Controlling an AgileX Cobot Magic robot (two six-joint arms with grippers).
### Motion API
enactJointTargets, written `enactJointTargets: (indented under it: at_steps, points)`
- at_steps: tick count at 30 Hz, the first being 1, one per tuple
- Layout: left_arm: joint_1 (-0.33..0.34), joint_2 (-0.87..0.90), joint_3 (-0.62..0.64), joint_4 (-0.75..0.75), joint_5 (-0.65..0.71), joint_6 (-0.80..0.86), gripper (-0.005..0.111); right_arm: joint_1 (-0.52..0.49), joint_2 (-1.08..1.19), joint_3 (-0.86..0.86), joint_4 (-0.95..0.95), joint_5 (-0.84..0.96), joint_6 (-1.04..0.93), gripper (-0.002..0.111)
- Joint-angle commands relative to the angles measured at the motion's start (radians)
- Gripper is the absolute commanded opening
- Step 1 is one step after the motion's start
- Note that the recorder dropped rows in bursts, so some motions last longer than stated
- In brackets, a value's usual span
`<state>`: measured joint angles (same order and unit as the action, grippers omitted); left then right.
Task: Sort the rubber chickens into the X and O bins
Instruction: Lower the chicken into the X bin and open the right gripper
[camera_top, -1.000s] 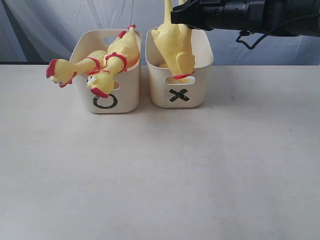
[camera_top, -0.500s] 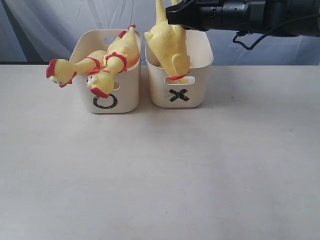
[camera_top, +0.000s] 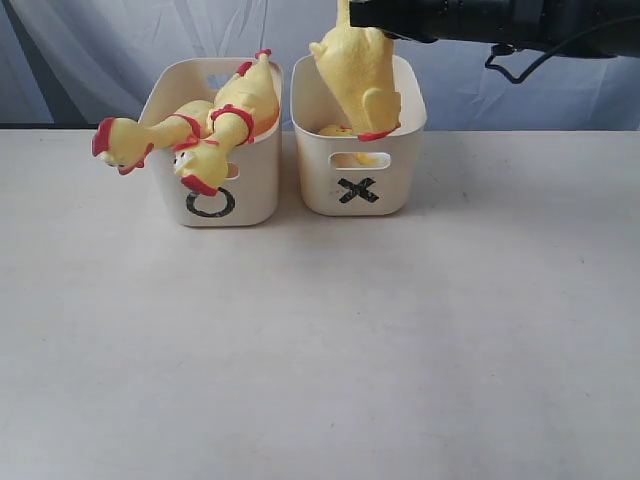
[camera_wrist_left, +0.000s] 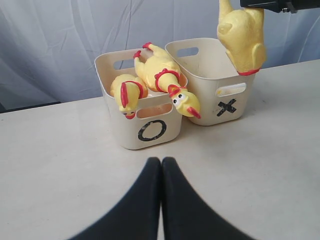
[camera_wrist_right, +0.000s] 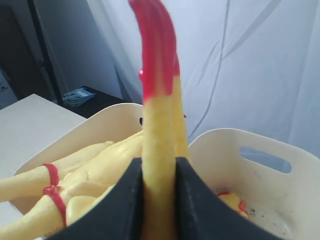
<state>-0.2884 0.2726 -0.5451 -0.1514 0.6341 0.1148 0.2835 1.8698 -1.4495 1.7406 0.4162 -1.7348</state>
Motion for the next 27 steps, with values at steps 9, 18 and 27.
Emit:
enactJointTargets:
  at_steps: [9, 18, 27]
  points:
    - [0.005, -0.006, 0.004, 0.002, -0.004, -0.002, 0.0, -0.027, 0.005, -0.073, 0.004, -0.117, -0.073, -0.001]
    - [0.005, -0.006, 0.004, 0.002, -0.004, -0.002, 0.0, -0.027, 0.095, -0.157, 0.004, -0.175, -0.072, -0.001]
    - [0.005, -0.006, 0.004, 0.002, -0.004, -0.002, 0.0, -0.027, 0.203, -0.253, 0.004, -0.183, -0.072, -0.001]
